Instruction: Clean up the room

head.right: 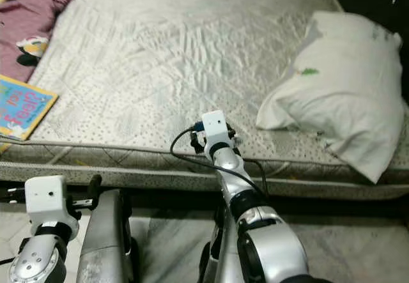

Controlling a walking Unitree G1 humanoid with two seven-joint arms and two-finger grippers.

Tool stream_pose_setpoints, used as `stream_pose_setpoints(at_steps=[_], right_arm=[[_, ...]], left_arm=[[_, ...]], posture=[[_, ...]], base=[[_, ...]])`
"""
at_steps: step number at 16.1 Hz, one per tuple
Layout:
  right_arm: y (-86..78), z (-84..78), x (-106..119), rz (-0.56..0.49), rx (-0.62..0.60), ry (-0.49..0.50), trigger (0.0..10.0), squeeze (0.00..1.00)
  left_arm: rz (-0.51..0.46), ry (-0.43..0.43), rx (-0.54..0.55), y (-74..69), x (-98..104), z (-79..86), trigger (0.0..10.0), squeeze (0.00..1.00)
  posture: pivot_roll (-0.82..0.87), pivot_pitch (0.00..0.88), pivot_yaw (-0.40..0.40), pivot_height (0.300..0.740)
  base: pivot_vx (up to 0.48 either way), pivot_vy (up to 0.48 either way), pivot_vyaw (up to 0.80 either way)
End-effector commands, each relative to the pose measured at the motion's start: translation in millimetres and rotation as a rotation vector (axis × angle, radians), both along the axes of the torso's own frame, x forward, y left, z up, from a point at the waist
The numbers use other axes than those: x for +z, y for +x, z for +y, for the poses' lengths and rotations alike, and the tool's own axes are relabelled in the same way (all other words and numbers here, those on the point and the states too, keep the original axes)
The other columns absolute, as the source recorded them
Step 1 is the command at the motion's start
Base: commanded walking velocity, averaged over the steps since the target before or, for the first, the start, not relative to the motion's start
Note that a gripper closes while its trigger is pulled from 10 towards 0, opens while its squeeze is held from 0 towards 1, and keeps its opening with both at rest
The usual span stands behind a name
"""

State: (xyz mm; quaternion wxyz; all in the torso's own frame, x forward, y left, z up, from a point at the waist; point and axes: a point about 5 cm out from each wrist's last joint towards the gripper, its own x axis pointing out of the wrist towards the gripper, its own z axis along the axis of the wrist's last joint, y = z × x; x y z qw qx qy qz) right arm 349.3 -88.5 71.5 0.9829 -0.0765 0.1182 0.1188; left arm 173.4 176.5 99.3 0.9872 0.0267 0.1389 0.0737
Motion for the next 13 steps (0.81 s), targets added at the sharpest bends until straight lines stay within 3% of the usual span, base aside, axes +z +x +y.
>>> stream_pose_setpoints(at_steps=[1, 7, 11, 12, 13], right_arm=[[3.3, -8.6, -1, 0.025, -0.045, -0.016, 10.0, 0.0], [10.7, -15.0, 1, 0.095, -0.157, -0.031, 10.0, 0.0], [5.7, -4.0, -8, 0.192, -0.165, 0.031, 10.0, 0.0], [2.4, -1.6, -13, 0.23, -0.174, 0.054, 4.5, 0.0], [-0.5, 1.3, -18, 0.276, -0.19, 0.104, 0.0, 0.0]], left_arm=[[-0.008, -0.004, -0.028, 2.0, 4, -3.6, 10.0, 0.0], [-0.006, -0.021, -0.047, 2.9, 6, -8.8, 10.0, 0.0], [-0.012, -0.023, -0.041, 6.1, 7, -8.8, 10.0, 0.0], [-0.014, -0.022, -0.041, 6.7, 7, -8.9, 10.0, 0.0], [-0.016, -0.02, -0.04, 7.5, 8, -9.0, 10.0, 0.0]], posture=[[0.16, 0.199, -0.105, 0.526], [0.17, 0.212, -0.114, 0.526], [0.18, 0.203, -0.121, 0.526], [0.18, 0.199, -0.121, 0.526], [0.18, 0.196, -0.119, 0.526]], base=[[0.0, 0.0, 0.0], [0.0, 0.0, 0.0], [0.0, 0.0, 0.0], [0.0, 0.0, 0.0], [0.0, 0.0, 0.0]])
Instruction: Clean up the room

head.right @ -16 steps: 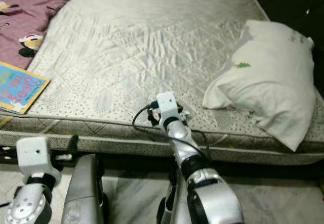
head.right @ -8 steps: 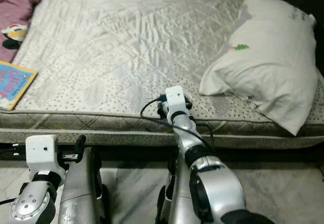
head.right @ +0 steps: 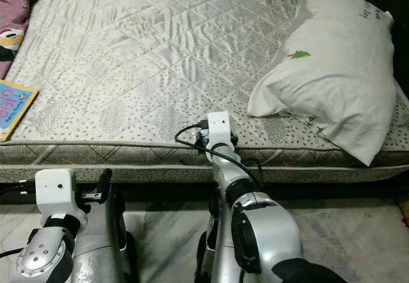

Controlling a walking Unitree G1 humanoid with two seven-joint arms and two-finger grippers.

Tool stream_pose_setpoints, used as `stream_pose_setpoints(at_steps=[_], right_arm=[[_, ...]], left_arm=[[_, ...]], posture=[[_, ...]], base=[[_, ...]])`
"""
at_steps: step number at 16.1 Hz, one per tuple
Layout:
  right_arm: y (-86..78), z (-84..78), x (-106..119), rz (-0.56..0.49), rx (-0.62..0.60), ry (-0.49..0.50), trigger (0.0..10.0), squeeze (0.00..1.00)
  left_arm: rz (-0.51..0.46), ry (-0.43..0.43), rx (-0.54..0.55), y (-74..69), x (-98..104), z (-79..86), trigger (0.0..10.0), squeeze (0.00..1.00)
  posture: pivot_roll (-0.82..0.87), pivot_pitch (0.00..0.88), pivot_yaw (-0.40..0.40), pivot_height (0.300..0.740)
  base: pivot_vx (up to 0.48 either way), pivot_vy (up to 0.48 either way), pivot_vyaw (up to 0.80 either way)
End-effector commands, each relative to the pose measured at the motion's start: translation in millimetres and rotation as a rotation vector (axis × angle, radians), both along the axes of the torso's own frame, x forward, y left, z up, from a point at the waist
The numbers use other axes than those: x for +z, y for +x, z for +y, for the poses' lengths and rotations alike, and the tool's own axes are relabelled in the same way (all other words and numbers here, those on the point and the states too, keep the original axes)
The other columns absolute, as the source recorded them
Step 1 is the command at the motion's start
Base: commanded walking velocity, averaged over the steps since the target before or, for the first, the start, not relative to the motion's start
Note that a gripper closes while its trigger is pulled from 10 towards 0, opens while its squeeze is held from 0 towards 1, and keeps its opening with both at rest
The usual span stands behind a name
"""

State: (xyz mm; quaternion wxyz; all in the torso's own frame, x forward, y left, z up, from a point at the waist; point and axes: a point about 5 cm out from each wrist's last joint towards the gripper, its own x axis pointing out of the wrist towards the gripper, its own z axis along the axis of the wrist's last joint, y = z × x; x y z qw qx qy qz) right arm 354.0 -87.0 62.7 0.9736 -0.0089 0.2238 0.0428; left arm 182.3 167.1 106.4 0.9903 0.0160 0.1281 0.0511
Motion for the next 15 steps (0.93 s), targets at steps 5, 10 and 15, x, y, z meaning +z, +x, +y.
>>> stream_pose_setpoints(at_steps=[5, 10, 15], right_arm=[[-5.7, 2.2, -9.2, 0.069, -0.013, 0.046, 0.0, 0.0], [-2.3, -0.6, -4.9, 0.051, -0.018, 0.044, 0.0, 0.0], [-4.1, -6.2, -8.7, 0.059, -0.025, 0.041, 0.0, 0.0]], left_arm=[[-0.006, 0.011, 0.009, 2.5, 1.1, 1.1, 10.0, 0.0], [-0.013, 0.018, 0.011, 5.2, 1.1, 1.8, 10.0, 0.0], [-0.018, 0.023, 0.011, 7.3, 0.5, 2.1, 10.0, 0.0]], posture=[[0.18, 0.183, -0.124, 0.526], [0.18, 0.175, -0.126, 0.526], [0.18, 0.161, -0.13, 0.526]], base=[[0.0, 0.0, 0.0], [0.0, 0.0, 0.0], [0.0, 0.0, 0.0]])
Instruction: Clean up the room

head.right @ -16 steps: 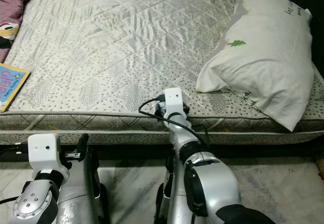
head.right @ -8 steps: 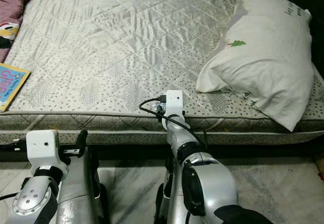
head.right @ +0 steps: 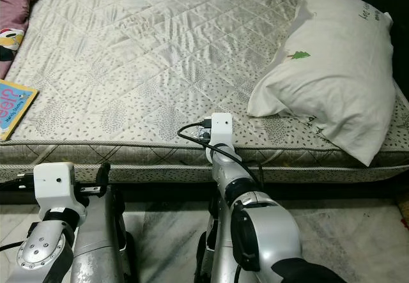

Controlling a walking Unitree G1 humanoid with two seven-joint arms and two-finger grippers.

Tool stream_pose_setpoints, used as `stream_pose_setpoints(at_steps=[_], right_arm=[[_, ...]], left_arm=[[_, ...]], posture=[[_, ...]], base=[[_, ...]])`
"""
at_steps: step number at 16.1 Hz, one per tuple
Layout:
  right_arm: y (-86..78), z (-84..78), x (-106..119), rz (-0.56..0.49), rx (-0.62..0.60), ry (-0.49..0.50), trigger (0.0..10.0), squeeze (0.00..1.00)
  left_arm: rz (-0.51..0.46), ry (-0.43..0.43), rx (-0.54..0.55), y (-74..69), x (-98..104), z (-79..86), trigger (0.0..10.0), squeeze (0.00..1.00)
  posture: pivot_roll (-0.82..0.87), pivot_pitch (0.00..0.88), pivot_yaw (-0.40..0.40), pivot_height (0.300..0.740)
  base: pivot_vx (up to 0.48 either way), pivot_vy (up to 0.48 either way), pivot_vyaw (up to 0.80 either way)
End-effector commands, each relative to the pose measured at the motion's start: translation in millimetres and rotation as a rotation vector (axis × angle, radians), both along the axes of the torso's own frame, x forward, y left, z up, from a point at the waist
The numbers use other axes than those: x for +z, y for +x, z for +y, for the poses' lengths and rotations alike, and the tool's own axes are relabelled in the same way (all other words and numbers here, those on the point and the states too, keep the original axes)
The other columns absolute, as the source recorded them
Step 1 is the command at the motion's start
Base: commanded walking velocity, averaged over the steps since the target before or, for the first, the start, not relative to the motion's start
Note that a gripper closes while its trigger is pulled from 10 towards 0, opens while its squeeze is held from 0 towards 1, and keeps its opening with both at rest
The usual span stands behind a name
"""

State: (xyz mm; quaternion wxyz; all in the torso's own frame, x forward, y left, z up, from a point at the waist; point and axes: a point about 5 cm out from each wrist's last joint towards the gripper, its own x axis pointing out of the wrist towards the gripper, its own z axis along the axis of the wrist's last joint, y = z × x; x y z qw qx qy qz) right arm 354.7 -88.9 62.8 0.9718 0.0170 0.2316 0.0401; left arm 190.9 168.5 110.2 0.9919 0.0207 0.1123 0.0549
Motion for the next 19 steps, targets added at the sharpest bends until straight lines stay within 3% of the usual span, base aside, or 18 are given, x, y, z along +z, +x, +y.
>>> stream_pose_setpoints(at_steps=[1, 10, 12, 16, 19], right_arm=[[-4.9, -4.5, -9, 0.042, -0.009, -0.007, 0.0, 0.0], [-1.4, -2.6, -3, 0.013, -0.002, 0.04, 0.0, 0.0], [2.2, -14.5, 2, -0.047, 0.002, -0.023, 0.0, 0.0], [5.5, -44.7, 5, -0.085, -0.012, -0.052, 0.0, 0.0], [14.1, -50.0, 25, -0.205, 0.144, -0.138, 0.0, 0.0]], left_arm=[[0.012, 0.013, 0.005, -1.1, -3, 1.4, 10.0, 0.0], [-0.005, 0.017, 0.01, 6.3, -3, 3.1, 10.0, 0.0], [-0.008, 0.01, 0.011, 11.0, -5, 2.1, 10.0, 0.0], [-0.031, -0.006, -0.019, 28.3, -8, -6.1, 10.0, 0.0], [-0.061, 0.016, -0.032, 44.3, -5, -0.7, 10.0, 0.0]], posture=[[0.19, 0.158, -0.13, 0.526], [0.18, 0.127, -0.133, 0.526], [0.15, 0.106, -0.127, 0.526], [0.11, 0.045, -0.104, 0.526], [0.07, 0.0, -0.062, 0.526]], base=[[0.0, 0.0, 0.0], [0.0, 0.0, 0.0], [0.0, 0.0, 0.0], [0.0, 0.0, 0.0], [0.0, 0.0, 0.0]])
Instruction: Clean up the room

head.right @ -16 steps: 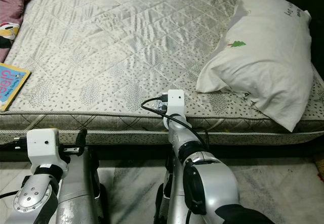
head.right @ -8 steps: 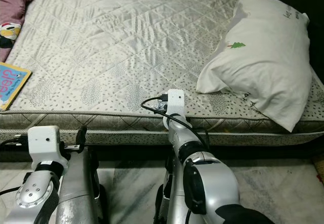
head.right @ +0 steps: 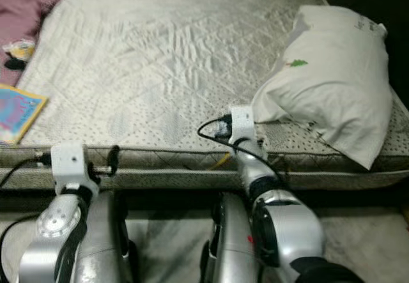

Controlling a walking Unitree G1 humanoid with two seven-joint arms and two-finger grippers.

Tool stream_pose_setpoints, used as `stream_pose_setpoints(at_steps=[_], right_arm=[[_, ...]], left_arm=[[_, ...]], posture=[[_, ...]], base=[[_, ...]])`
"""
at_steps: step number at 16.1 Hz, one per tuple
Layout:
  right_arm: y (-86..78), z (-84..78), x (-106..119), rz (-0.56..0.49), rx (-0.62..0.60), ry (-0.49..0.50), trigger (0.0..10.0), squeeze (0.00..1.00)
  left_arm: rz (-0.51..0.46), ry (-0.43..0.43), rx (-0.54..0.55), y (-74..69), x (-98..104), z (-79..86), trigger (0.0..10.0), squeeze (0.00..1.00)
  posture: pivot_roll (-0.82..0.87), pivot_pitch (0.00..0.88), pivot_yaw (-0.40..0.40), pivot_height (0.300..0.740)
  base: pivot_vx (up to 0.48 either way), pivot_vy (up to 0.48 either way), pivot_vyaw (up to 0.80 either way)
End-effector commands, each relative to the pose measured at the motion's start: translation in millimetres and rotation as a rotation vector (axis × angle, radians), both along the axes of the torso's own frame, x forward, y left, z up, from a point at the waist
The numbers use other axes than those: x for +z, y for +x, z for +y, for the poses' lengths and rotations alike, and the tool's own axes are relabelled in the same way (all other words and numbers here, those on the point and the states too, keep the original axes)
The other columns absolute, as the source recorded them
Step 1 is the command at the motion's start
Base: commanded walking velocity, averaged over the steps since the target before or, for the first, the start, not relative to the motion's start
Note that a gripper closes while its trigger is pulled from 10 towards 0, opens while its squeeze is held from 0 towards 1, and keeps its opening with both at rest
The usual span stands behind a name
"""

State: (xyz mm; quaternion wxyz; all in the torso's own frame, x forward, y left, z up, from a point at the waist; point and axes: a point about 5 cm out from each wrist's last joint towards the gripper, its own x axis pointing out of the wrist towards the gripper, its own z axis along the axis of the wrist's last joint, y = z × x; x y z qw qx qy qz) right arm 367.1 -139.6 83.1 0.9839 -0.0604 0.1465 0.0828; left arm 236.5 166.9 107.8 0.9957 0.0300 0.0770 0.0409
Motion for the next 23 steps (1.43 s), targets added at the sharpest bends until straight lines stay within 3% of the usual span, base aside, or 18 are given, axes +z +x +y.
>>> stream_pose_setpoints(at_steps=[1, 3, 4, 5, 6, 11, 12, 13, 14, 16, 17, 19, 23], right_arm=[[-1.0, 1.5, 5, -0.063, 0.114, -0.047, 0.0, 0.0], [-10.4, -8.1, 1, -0.102, 0.137, -0.014, 0.0, 0.0], [-20.1, -12.9, 2, -0.166, 0.145, 0.0, 4.0, 0.0], [-23.0, -14.6, 4, -0.192, 0.133, 0.004, 9.1, 0.0], [-32.2, -20.5, 4, -0.231, 0.068, 0.033, 10.0, 0.0], [-37.2, -22.5, 5, -0.248, 0.047, 0.039, 10.0, 0.0], [-44.6, -23.6, 4, -0.265, 0.027, 0.035, 10.0, 0.0], [-63.5, -20.7, -1, -0.273, -0.102, 0.11, 10.0, 0.0], [-84.2, -29.3, -8, -0.241, -0.127, 0.085, 10.0, 0.0], [-108.4, -42.2, -24, -0.17, -0.09, 0.001, 10.0, 0.0], [-113.9, -46.2, -26, -0.152, -0.089, 0.01, 10.0, 0.0], [-114.8, -47.4, -22, -0.167, -0.068, -0.006, 10.0, 0.0], [-116.6, -35.5, -1, -0.187, -0.08, 0.061, 10.0, 0.0]], left_arm=[[0.003, 0.009, -0.013, 1.3, -4, 2.2, 10.0, 0.0], [0.01, 0.013, -0.004, 2.2, -10, 2.7, 10.0, 0.0], [0.009, 0.024, -0.003, 2.8, -12, 3.5, 10.0, 0.0], [0.005, 0.03, -0.004, 3.1, -13, 3.8, 10.0, 0.0], [-0.004, 0.036, -0.002, 4.5, -13, 4.9, 10.0, 0.0], [-0.007, 0.035, 0.0, 5.3, -13, 5.6, 10.0, 0.0], [-0.01, 0.035, 0.002, 5.8, -13, 6.8, 10.0, 0.0], [0.003, 0.029, -0.02, -1.8, -20, 0.7, 10.0, 0.0], [0.013, -0.001, -0.014, -6.6, -23, 1.0, 10.0, 0.0], [0.017, -0.005, -0.008, -6.5, -24, 2.7, 10.0, 0.0], [0.012, 0.0, -0.006, -5.4, -24, 3.1, 10.0, 0.0], [0.003, 0.01, -0.005, -4.8, -23, 3.5, 10.0, 0.0], [-0.014, 0.007, -0.007, -4.9, -20, 4.0, 10.0, 0.0]], posture=[[0.05, 0.0, -0.05, 0.526], [0.04, 0.0, -0.048, 0.526], [0.03, 0.0, -0.045, 0.526], [0.03, 0.0, -0.043, 0.526], [0.03, 0.0, -0.042, 0.526], [0.03, 0.0, -0.042, 0.526], [0.03, 0.0, -0.041, 0.526], [0.0, 0.0, -0.028, 0.526], [0.0, 0.0, -0.034, 0.526], [0.0, 0.0, -0.037, 0.526], [0.0, 0.0, -0.037, 0.526], [-0.01, 0.0, -0.039, 0.526], [0.0, 0.0, -0.045, 0.526]], base=[[0.0, 0.0, 0.0], [0.0, 0.0, 0.0], [0.0, 0.0, 0.0], [0.0, 0.0, 0.0], [0.0, 0.0, 0.0], [0.0, 0.0, 0.0], [0.0, 0.0, 0.0], [0.0, 0.0, 0.0], [0.0, 0.0, 0.0], [0.0, 0.0, 0.0], [0.0, 0.0, 0.0], [0.0, 0.0, 0.0], [0.0, 0.0, 0.0]])
